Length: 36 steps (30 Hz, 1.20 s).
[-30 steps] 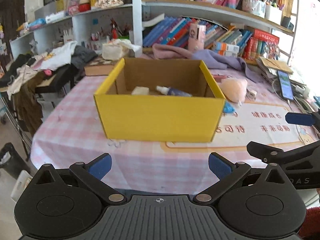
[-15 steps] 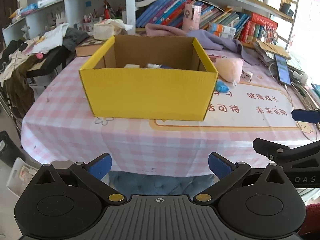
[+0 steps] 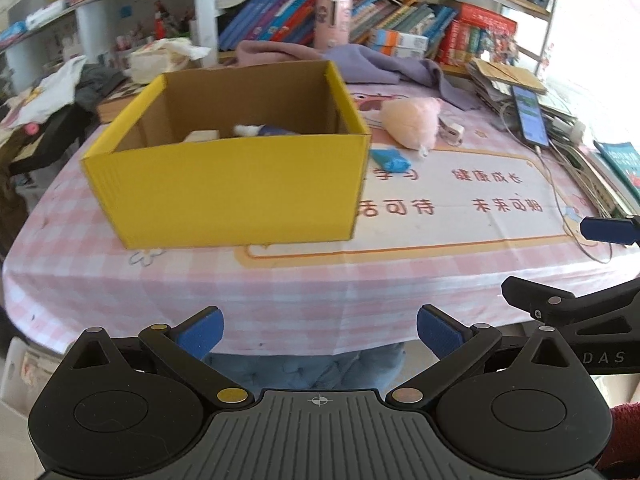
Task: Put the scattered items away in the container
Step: 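Move both open tools back toward the plush toy and charger plugs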
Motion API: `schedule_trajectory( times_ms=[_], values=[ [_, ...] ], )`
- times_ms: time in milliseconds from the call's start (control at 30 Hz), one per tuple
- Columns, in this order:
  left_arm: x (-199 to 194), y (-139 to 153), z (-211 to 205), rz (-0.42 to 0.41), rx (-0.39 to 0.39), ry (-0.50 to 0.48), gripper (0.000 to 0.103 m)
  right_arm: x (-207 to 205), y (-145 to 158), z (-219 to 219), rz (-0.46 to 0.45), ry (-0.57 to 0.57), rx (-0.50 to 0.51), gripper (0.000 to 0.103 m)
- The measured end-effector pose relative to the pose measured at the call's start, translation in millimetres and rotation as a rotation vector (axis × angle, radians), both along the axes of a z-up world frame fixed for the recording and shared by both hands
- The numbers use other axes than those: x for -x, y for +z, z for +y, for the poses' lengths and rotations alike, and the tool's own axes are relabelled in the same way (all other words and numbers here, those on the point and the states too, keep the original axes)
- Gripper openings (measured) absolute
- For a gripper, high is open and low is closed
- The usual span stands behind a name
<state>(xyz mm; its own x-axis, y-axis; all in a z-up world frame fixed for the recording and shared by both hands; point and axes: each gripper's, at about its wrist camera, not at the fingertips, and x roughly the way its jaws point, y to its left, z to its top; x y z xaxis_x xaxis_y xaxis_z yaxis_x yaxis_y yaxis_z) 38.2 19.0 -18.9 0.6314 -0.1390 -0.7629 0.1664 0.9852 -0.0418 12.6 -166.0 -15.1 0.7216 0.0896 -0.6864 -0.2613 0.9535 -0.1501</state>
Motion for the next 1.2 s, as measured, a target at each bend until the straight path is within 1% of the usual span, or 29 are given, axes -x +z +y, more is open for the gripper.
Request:
schedule_trajectory(
  times_ms=[300,533,633,767,867,1033,1200],
  values=[
    [-19.6,-2.8,-40.9,0.015,-0.004,-0.109,0.103,-7.5,-4.1,-38.6,0.018,-0.096,0.0,0.103],
    [-35.4,-2.7,-75.6,0.005,-0.032,-0.179,0.103,-21.9,-5.1,-70.3,0.014,-0.152,-0.018,0.103],
    [-40.9,-0.7,-91.4,-0.015,-0.049,-0.216,0.103,-30.3,-3.5,-83.3,-0.002,-0.168,-0.033,0.103],
    [-48.3,6.0,-110.2,-0.068,-0.065,-0.251,0.103,-43.2,-1.0,-98.3,-0.026,-0.165,-0.05,0.101],
    [-58.4,10.2,-121.7,-0.095,-0.066,-0.248,0.103,-57.5,1.2,-110.0,-0.037,-0.153,-0.065,0.1],
    [-80.5,13.6,-139.6,-0.115,-0.08,-0.231,0.103,-92.1,5.0,-127.5,-0.04,-0.113,-0.098,0.097],
    [-109.2,10.5,-155.8,-0.1,-0.093,-0.18,0.103,-128.9,5.0,-142.4,-0.032,-0.054,-0.117,0.095]
  ],
)
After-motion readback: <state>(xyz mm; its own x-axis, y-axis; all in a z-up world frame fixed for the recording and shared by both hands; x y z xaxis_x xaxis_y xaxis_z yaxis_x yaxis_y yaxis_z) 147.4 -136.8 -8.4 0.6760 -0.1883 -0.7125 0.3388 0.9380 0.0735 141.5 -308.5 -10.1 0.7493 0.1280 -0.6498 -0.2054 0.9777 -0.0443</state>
